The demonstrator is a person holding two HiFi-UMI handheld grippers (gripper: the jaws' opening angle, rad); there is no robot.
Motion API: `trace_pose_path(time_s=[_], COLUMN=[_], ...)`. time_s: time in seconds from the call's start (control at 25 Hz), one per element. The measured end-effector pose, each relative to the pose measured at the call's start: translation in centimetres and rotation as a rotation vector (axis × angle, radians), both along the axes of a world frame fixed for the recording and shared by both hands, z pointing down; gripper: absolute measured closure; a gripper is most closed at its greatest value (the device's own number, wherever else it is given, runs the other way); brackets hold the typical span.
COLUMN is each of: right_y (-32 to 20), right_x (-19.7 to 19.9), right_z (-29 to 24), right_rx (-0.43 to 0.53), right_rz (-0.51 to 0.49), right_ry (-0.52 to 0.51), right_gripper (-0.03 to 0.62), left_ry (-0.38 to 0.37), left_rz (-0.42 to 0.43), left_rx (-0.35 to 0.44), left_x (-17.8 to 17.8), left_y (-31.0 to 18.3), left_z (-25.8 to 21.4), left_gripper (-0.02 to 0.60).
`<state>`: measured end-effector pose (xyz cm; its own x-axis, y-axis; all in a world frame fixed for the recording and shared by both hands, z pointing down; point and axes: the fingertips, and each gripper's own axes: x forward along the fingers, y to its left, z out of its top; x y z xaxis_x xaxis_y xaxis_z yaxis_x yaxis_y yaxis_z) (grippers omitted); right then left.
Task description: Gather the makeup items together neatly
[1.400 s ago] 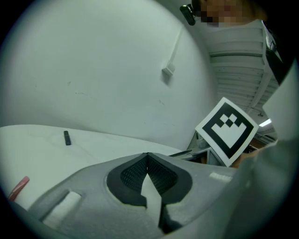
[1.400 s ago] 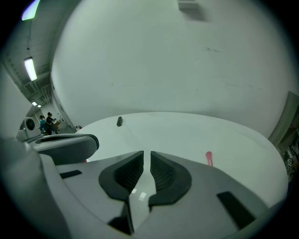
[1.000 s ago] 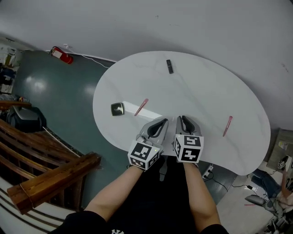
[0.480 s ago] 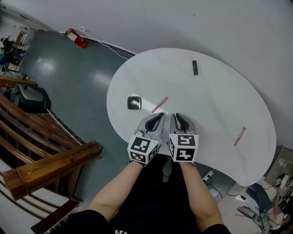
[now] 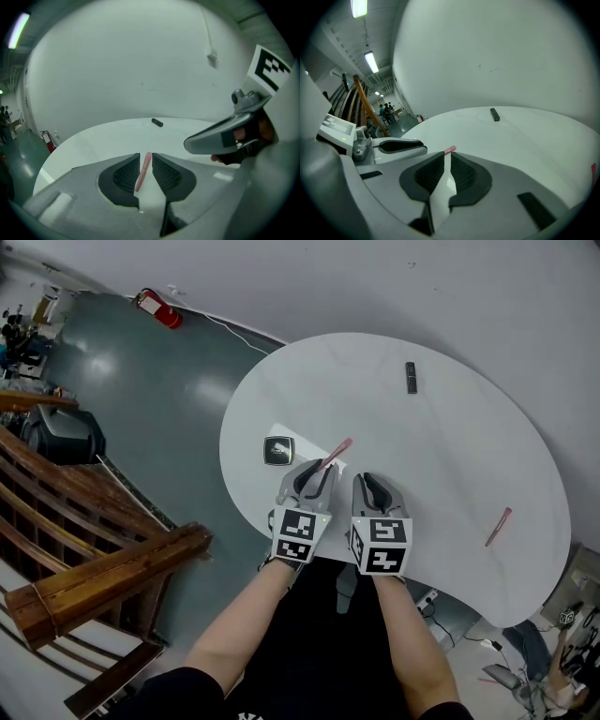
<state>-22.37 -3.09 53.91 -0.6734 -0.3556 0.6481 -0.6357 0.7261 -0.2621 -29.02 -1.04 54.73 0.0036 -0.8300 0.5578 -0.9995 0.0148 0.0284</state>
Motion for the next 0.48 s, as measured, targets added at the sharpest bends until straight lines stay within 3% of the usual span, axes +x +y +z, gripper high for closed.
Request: trace_pose_path(time_s=[0.12,0.48], right_y=[-0.2,-0.5], right_x=[0.0,0.5], right_z=[0.1,0.8], right_rx=[-0.005,-0.014], right_rz=[0.001,0.027], right_ry=[-0.008,-0.006], right_gripper=[0.54,0.543], left_ry=[-0.041,-0.06], left_rz=[0.018,0.034], left_rx=[-0.043,-0.129], left_x=[-0.1,-0.6], left_y=[-0.1,0.1], left_z=[1.4,4.6], left_gripper=[0.499,0.499])
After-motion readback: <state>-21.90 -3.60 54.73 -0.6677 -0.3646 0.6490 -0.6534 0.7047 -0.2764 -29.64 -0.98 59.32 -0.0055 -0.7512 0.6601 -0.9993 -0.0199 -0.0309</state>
